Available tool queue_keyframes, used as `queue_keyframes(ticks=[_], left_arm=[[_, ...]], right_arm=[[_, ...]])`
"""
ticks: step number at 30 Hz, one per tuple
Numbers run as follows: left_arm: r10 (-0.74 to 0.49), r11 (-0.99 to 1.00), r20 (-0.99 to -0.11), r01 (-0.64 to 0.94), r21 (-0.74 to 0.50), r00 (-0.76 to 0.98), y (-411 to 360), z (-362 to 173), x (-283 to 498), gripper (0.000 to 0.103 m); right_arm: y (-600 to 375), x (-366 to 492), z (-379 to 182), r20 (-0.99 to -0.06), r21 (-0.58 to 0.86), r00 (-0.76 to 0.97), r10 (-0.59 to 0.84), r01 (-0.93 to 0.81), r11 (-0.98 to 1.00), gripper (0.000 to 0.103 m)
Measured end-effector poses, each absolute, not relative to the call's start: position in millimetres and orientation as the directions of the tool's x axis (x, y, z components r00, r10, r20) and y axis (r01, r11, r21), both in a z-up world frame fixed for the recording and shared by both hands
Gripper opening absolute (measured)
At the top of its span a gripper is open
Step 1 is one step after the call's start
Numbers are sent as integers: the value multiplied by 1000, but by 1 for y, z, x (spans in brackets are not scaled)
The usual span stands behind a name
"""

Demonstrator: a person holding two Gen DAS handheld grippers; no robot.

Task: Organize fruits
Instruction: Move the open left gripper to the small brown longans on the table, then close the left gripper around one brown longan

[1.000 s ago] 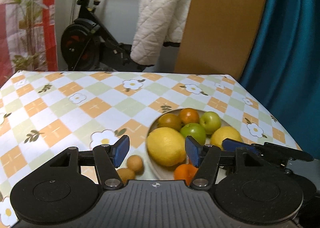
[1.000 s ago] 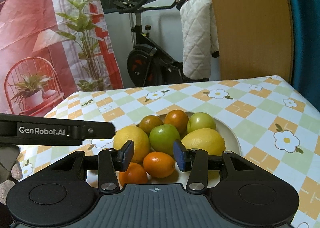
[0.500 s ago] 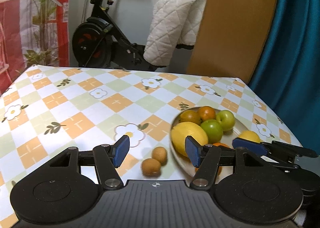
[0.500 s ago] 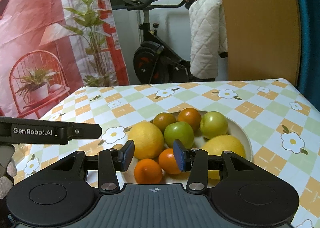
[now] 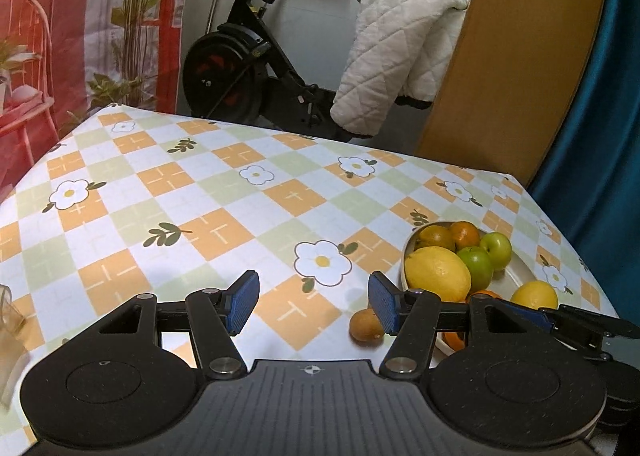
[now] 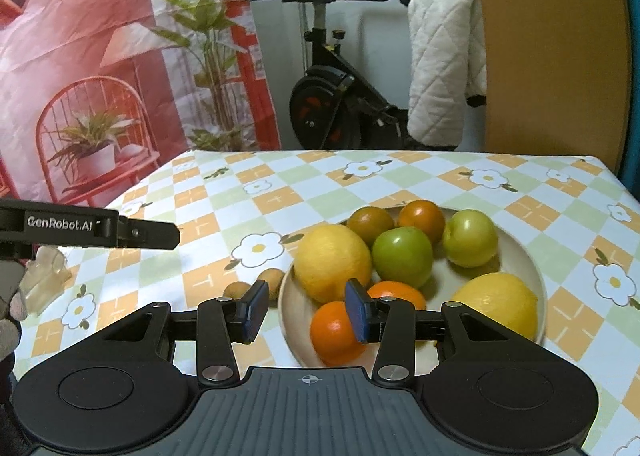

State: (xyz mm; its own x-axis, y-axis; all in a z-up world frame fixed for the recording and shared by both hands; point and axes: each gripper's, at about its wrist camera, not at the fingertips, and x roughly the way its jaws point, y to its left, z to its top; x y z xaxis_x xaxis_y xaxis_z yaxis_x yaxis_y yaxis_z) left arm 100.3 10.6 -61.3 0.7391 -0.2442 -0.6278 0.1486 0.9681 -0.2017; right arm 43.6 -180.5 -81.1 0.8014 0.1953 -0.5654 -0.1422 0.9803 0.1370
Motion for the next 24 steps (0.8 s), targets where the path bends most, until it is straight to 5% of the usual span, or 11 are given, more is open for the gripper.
queue_keyframes(ticks=[6,24], left_arm=[[-293,956,-636,199,-217,714,6,-69,103,55],[-384,918,-706,326,-224,595,-24,-106,130,54]], right_arm=[[-175,46,-83,-573,133,793,205,-156,979,38],[-180,46,-85,-575,135,793,199,-148,980,36]])
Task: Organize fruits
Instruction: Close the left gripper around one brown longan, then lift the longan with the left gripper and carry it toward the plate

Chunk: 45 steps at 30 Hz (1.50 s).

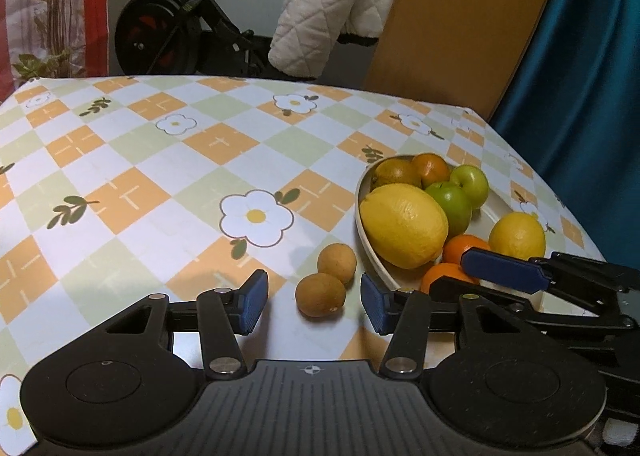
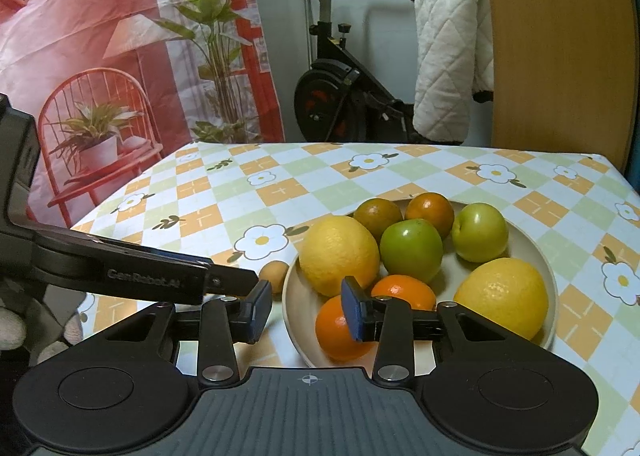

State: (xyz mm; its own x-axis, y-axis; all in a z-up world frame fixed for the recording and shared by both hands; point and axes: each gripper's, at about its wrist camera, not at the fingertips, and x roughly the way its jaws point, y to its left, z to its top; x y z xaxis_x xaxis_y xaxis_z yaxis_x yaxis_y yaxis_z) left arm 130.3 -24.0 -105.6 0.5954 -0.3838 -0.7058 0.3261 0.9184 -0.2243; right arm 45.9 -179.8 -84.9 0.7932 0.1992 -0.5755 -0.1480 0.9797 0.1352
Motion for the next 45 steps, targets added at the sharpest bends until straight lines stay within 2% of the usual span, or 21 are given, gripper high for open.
queue_keyframes(ticks=[2,3,4,5,16,25,31,39,43,45], left_arm=[[-382,918,-711,330,-220,591,-26,-108,131,49],[-383,917,-713,335,-217,588,-26,-109,132,37],[-385,916,-714,338,-218,584,-27,-110,132,31],[-390,914,-713,339,-222,583,-26,-110,132,31],[-356,934,-680,239,-264,641,9,-100,128,31],[-327,939,-643,158,-307,693,36,-93,128,31],[-327,934,-629,142,-327,705,42,-93,129,31],[-338,928,-616,144,-343,711,43,-94,127,31],[-341,927,-612,147,-345,713,44,-94,124,31],[-341,927,-611,147,-345,714,44,-94,124,31]], right_arm=[[-180,46,-85,-575,135,793,200,-149,979,36],[-180,46,-85,-576,133,793,200,-151,980,36],[-180,47,-85,-576,131,792,200,-152,980,36],[-180,48,-85,-577,130,792,201,-154,980,36],[-162,64,-82,-595,89,772,222,-211,973,30],[-123,94,-85,-652,-15,726,217,-298,954,27],[-107,108,-93,-694,-98,701,165,-318,943,25],[-100,116,-100,-692,-179,714,109,-316,932,26],[-98,121,-100,-687,-189,719,108,-320,928,27],[-95,120,-97,-689,-158,708,155,-355,921,27]])
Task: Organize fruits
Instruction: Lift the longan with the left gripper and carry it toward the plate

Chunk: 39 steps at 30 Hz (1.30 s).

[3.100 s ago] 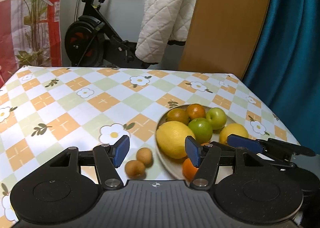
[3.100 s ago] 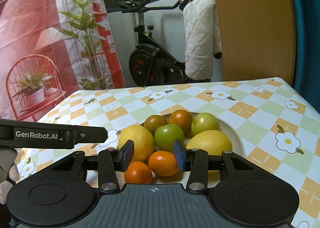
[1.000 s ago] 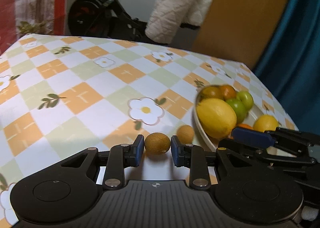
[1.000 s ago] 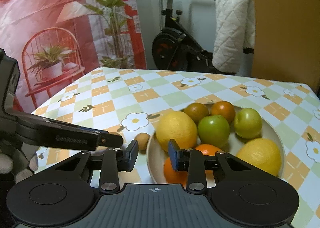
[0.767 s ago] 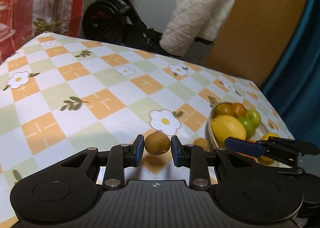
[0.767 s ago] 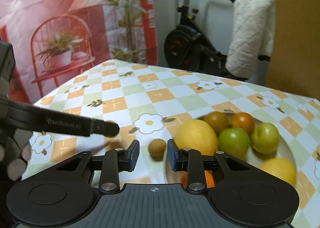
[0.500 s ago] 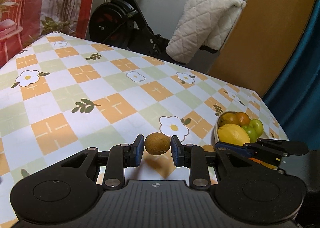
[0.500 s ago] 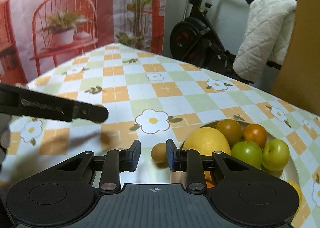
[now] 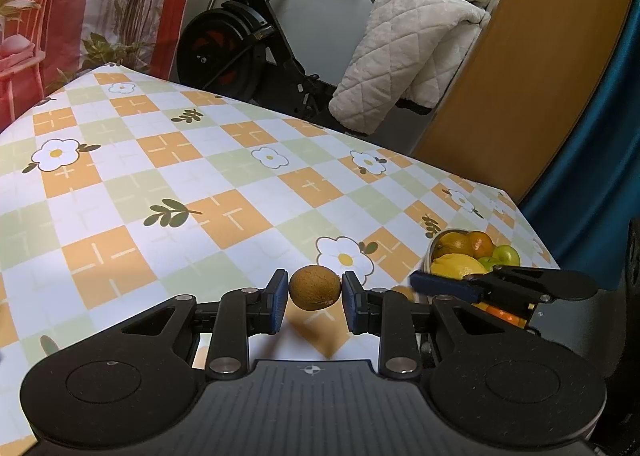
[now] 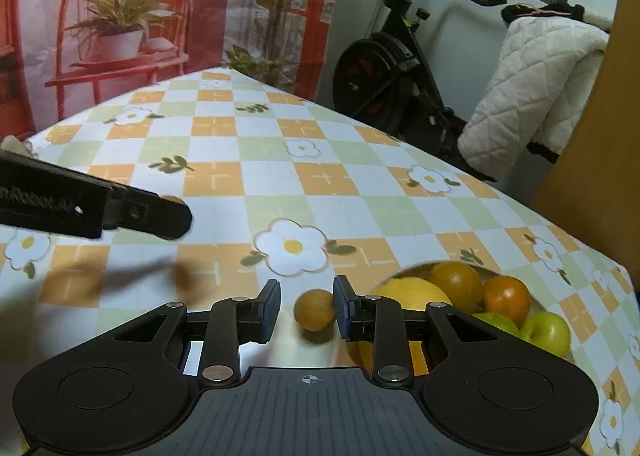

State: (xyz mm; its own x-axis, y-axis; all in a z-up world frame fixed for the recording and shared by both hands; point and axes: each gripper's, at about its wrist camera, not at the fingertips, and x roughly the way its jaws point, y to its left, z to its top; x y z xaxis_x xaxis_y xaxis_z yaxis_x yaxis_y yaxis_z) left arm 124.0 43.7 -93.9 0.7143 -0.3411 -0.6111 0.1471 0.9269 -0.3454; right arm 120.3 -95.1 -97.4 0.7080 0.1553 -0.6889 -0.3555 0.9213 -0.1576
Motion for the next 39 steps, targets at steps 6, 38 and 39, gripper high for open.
queue_keyframes(ticks=[6,38,39], left_arm=[[-332,928,-610,135,-346,719,47,-94,123,31],[-343,927,-623,146,-345,703,42,-99,122,31],[-344,927,-622,149,-344,703,41,-99,121,31]], right_arm=[[-86,114,-90,-669,-170,720,183,-388,906,26],[-95,109,-109,-730,-176,675,102,-331,927,28],[-94,110,-109,-730,-177,676,101,-330,927,28]])
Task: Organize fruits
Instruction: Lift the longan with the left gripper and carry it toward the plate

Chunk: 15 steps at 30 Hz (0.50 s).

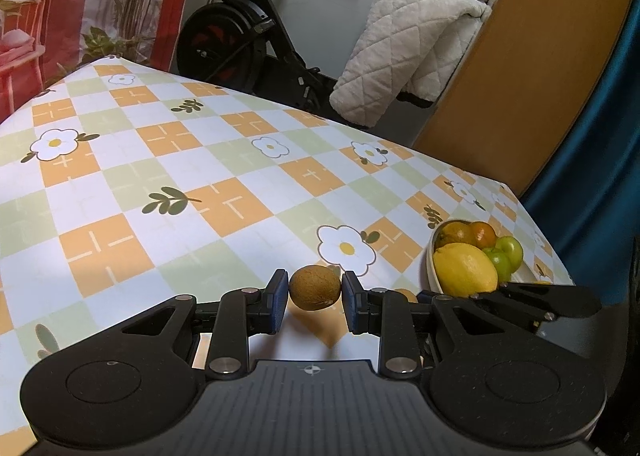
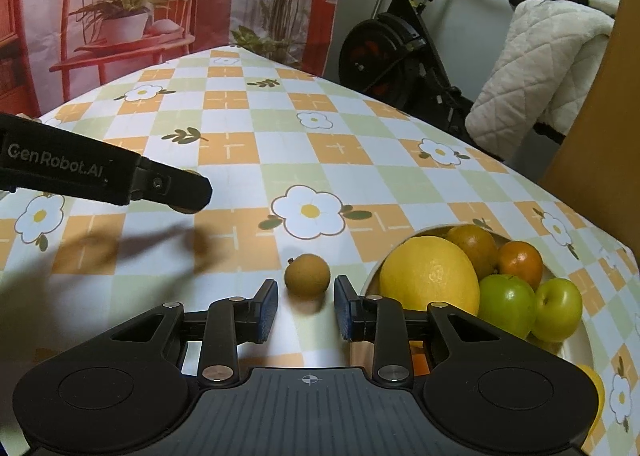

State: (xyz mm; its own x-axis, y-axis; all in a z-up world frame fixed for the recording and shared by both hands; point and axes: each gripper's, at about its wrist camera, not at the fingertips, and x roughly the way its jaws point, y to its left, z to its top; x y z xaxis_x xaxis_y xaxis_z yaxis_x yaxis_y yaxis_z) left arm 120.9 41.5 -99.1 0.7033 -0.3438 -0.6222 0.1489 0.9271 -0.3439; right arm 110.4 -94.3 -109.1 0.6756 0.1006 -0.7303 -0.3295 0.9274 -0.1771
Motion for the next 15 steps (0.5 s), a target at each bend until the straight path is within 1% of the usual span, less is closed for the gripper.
queue_keyframes(ticks=[6,10,15], left_arm=[[-342,927,-618,144,-348,708,44,-98,118,31],[-347,926,-621,152,-345,703,42,-98,118,31],[-351,927,-624,163,-339,698,39,-99,117,31]], right_arm=[[-91,116,-110,-735,-175,670,105,-338,925,28],[-91,115,-110,-739,-162,665,112,-336,928,25],[-92,114,-110,-741,-155,663,111,-329,932,25]])
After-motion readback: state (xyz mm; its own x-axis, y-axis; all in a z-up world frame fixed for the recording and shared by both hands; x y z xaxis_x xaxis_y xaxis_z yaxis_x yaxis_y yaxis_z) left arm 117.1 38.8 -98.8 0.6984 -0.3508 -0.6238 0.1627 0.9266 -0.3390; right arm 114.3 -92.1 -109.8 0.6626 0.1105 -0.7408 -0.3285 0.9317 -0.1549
